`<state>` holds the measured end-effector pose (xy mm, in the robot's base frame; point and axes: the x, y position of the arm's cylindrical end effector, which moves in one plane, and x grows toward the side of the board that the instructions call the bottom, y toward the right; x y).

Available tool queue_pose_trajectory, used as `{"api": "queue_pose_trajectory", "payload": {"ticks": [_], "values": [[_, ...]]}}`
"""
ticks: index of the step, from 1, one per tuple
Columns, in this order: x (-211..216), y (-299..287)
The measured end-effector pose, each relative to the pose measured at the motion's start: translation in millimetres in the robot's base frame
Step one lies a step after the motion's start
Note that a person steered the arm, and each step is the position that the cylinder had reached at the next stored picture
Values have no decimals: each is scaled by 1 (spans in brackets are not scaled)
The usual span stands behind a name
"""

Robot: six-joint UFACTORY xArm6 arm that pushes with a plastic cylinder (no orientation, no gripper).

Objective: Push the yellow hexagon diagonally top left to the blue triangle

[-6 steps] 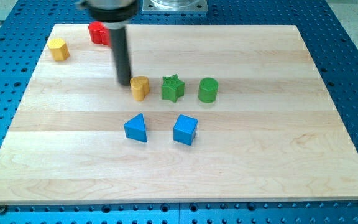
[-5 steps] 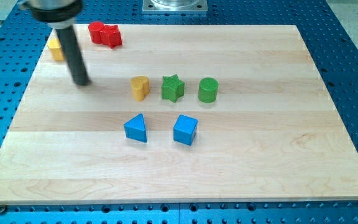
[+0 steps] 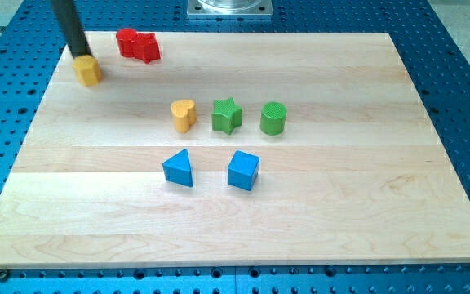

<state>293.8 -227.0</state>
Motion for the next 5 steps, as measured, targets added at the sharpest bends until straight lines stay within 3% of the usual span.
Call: {"api": "queue_pose_trajectory", "payload": {"ticks": [1, 2, 5], "values": [[64, 37], [42, 35], [43, 3]]}}
